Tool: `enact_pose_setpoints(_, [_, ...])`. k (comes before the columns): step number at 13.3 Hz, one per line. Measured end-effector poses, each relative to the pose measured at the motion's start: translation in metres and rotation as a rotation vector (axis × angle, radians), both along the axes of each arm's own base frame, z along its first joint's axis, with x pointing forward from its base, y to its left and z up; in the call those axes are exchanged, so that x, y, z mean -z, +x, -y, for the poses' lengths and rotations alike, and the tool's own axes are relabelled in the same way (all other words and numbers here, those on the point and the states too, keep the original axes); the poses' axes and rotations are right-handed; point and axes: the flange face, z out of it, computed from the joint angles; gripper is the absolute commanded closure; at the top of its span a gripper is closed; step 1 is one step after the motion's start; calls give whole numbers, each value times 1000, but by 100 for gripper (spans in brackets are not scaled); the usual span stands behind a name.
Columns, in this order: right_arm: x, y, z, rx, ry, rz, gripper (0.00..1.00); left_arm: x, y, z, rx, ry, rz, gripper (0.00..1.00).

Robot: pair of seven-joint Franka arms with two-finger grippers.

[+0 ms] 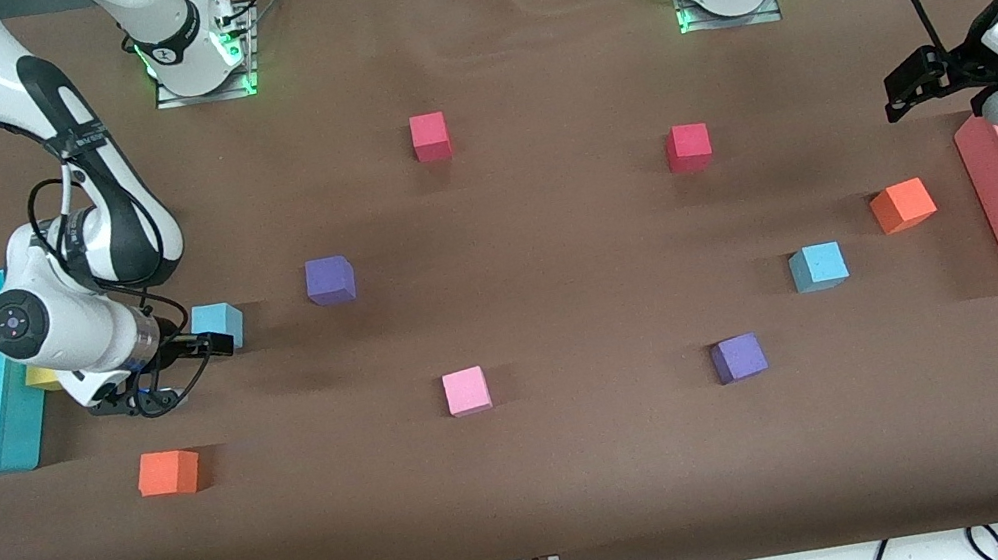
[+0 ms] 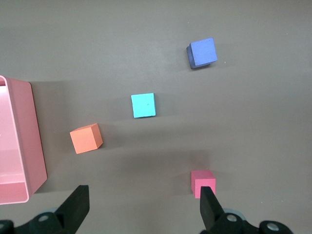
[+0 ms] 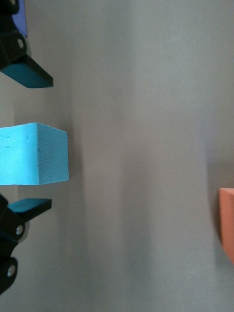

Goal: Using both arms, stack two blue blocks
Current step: 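Grasp the cyan cube and carry it toward the table middle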

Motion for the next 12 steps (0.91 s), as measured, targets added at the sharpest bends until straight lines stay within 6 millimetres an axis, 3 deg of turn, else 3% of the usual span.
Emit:
enact_pose_setpoints(8, [30, -26, 3, 24, -8, -60, 2, 0, 0, 0, 0, 0, 0, 0])
enact_pose_setpoints(9, [32, -28, 4, 25, -9, -67, 7, 0, 0, 0, 0, 0, 0, 0])
enact_pose_setpoints(11, [35, -31, 5, 26, -10, -76, 26, 0, 0, 0, 0, 0, 0, 0])
enact_pose_setpoints(12, [36, -32, 6, 27, -10, -81, 43, 0, 0, 0, 0, 0, 0, 0])
